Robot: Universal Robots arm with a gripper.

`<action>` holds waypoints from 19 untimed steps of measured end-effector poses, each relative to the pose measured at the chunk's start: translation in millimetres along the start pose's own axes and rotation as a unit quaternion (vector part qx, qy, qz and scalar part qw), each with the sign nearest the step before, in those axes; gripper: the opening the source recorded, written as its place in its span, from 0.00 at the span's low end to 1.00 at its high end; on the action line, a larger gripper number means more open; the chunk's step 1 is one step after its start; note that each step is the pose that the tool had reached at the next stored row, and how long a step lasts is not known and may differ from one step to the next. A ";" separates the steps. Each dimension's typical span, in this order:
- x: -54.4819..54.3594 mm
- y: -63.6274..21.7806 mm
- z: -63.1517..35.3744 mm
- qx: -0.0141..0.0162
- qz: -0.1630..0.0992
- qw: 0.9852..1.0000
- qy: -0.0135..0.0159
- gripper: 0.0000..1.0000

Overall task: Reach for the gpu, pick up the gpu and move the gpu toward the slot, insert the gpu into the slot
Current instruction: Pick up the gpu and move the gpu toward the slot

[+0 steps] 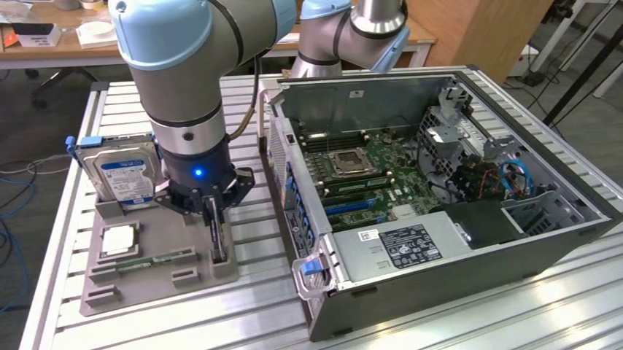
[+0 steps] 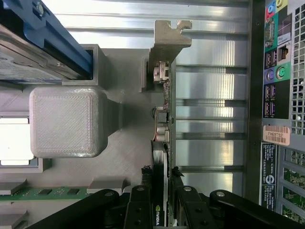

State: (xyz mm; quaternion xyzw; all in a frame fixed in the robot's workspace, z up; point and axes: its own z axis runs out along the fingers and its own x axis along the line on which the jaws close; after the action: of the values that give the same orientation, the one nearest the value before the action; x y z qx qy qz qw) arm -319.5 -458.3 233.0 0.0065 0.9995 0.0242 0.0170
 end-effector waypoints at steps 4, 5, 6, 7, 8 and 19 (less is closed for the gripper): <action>-0.2 0.3 -5.5 0.000 0.000 1.000 0.000 0.26; -0.2 0.4 -7.2 0.000 0.000 1.000 0.000 0.26; -0.3 0.4 -9.2 0.000 0.000 1.000 0.000 0.26; -0.4 0.5 -11.0 0.000 0.000 1.000 0.000 0.26; -0.4 0.6 -12.6 0.000 0.000 1.000 0.000 0.26; -1.0 1.5 -30.4 0.000 0.000 1.000 0.000 0.26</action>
State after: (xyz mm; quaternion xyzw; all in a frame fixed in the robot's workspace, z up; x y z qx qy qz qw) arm -319.5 -458.3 263.5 0.0065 0.9995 0.0241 0.0169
